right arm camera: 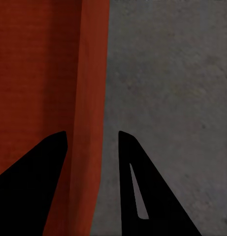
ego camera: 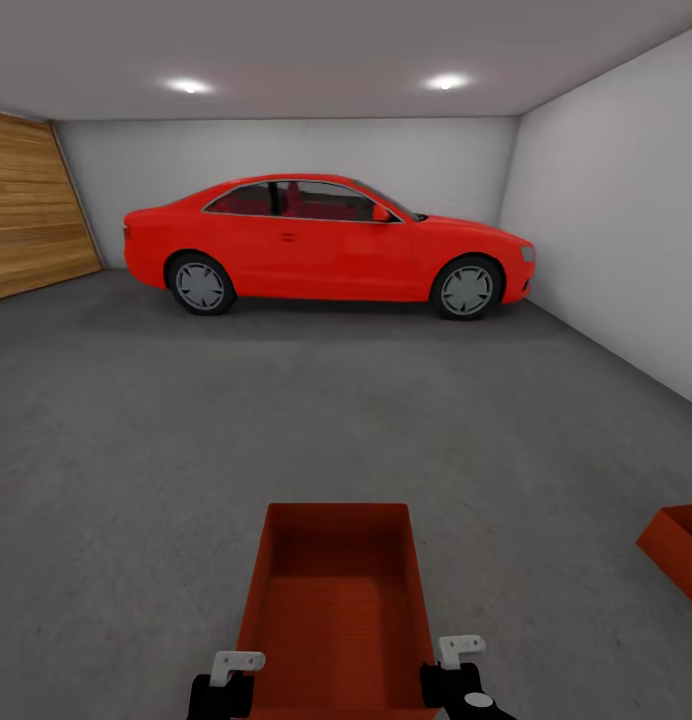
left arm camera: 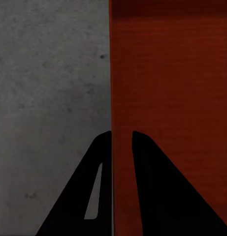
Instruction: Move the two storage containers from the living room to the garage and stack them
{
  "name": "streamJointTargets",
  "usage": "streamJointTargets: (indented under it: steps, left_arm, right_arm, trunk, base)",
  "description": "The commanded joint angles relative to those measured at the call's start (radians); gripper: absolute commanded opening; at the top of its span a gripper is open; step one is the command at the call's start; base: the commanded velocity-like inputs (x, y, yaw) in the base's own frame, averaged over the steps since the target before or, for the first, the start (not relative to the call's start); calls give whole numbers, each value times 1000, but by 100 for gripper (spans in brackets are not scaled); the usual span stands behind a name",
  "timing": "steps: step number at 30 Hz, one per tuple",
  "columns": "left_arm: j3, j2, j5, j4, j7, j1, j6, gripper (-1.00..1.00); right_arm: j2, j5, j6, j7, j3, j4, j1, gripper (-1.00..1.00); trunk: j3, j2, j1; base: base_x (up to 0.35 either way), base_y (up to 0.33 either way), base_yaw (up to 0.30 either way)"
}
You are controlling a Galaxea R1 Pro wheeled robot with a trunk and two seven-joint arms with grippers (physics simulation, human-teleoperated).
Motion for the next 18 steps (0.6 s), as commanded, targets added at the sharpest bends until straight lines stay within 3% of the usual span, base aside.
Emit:
streamJointTargets:
  steps: [1, 18]
  left_arm:
    - [27, 0, -8, 0, 14, -1, -4, -100]
    - [27, 0, -8, 0, 14, -1, -4, -100]
  right_arm:
    - [0, -3, -3, -9, -1, 1, -1, -100]
    - [0, -3, -3, -9, -1, 1, -1, -100]
  trunk:
    - [-1, 0, 0]
    - [-1, 0, 0]
  base:
    - [10, 0, 0]
    - [16, 6, 0]
